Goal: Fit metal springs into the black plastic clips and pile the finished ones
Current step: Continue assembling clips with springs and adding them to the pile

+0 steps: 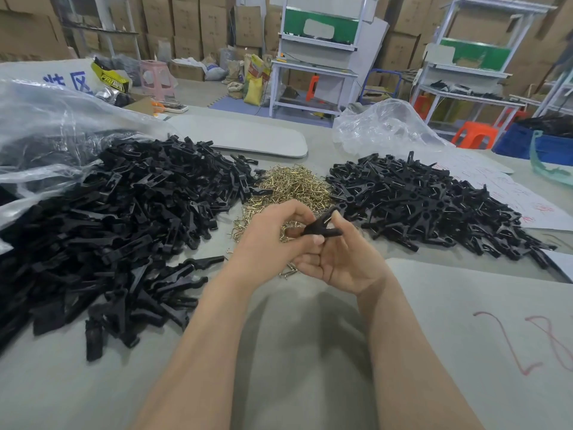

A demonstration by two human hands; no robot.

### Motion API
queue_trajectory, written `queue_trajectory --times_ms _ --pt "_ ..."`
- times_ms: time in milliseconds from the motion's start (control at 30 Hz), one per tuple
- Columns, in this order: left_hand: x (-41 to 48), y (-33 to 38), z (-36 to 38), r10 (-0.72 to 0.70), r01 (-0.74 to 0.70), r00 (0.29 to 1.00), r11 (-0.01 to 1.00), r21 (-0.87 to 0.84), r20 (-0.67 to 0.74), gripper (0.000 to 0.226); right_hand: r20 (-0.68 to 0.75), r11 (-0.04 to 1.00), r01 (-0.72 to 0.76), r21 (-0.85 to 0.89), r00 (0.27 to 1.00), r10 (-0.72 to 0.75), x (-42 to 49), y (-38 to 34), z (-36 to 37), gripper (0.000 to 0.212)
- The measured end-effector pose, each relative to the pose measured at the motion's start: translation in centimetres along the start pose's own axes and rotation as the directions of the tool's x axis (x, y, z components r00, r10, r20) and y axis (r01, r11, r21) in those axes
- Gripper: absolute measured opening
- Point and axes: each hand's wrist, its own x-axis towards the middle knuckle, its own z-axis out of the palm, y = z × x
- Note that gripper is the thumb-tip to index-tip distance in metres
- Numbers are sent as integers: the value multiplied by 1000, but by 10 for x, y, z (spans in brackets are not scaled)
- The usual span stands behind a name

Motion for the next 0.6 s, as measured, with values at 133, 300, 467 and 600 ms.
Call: queue_trajectory --times_ms 133,300,467,600 --pt "1 -3 -1 29 -30 999 999 45 30 31 -125 997 45 -66 991 -53 5 3 2 46" --pt "1 -5 0 40 -42 999 998 41 33 32 -218 992 61 -112 972 -85 11 5 2 37" --pt "1 -7 -2 -45 45 999 998 35 -22 23 -237 987 30 -159 969 -68 11 2 2 60" --pt "1 -12 4 -124 116 992 959 257 16 27 -307 892 110 -439 914 -264 10 -3 -1 29"
